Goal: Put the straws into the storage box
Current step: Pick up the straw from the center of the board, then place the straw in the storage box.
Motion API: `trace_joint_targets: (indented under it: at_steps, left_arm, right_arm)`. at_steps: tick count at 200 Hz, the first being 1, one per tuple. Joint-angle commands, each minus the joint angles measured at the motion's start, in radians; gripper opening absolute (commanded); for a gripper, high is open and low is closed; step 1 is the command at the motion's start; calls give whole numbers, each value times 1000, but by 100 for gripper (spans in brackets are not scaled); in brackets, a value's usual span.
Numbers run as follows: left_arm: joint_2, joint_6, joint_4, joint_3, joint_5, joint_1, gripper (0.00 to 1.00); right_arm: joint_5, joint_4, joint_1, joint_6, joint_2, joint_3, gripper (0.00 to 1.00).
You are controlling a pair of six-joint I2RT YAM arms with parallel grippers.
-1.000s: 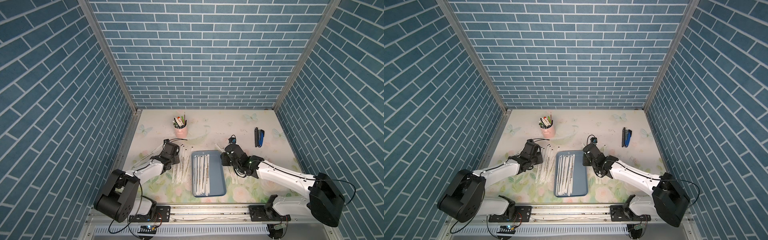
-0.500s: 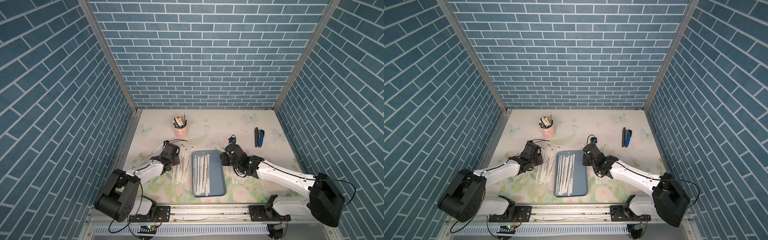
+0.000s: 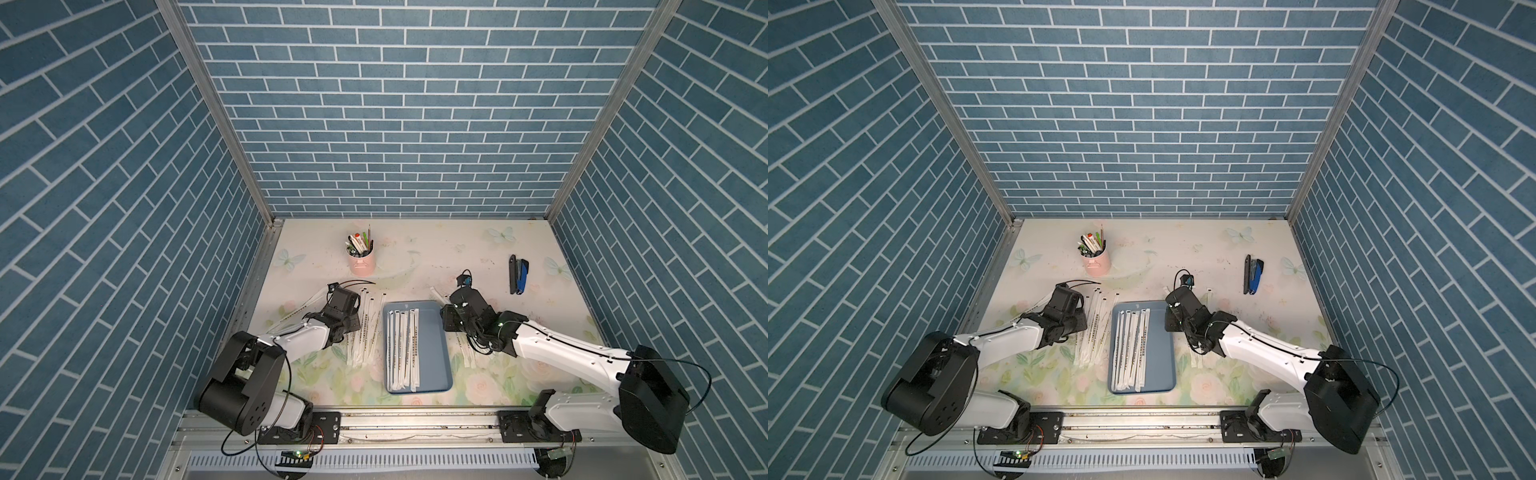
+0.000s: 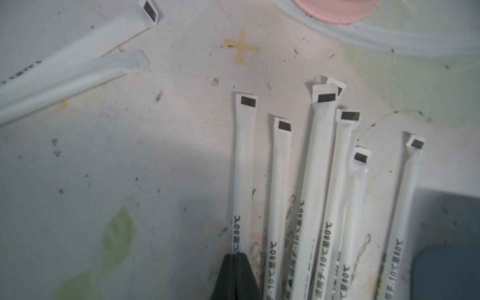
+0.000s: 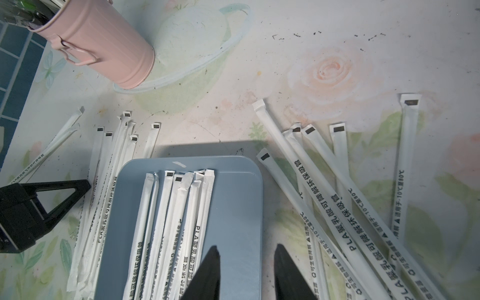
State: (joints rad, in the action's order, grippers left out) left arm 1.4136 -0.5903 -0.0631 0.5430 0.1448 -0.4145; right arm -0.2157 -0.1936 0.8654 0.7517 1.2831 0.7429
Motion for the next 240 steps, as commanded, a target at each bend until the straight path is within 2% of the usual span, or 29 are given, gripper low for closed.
trace_joint_targets:
  at_steps: [1, 60, 88, 104, 126, 171, 200, 240]
  left_arm:
    - [-30, 6, -61, 11, 29, -4, 4]
    - [-112, 12, -174, 74, 101, -4, 2]
    - [-202, 2, -260, 151, 115, -32, 2]
    - [-243, -36, -309, 211, 147, -116, 2]
    - [-242, -153, -320, 266, 189, -295, 0]
    - [-80, -389, -110, 297, 204, -636, 0]
    - [35, -473, 58, 286, 209, -713, 0]
    - [146, -567, 149, 252, 214, -740, 0]
  right_arm:
    - [2, 11, -3, -18, 10, 18, 36]
    - [4, 8, -3, -22, 15, 30, 36]
    - [-12, -7, -4, -34, 9, 37, 36]
    - [-31, -19, -5, -41, 1, 44, 36]
    - [-44, -26, -20, -48, -12, 43, 36]
    - [-54, -45, -68, -57, -61, 25, 36]
    - [-56, -58, -90, -60, -98, 12, 36]
    - [-60, -76, -100, -61, -139, -9, 36]
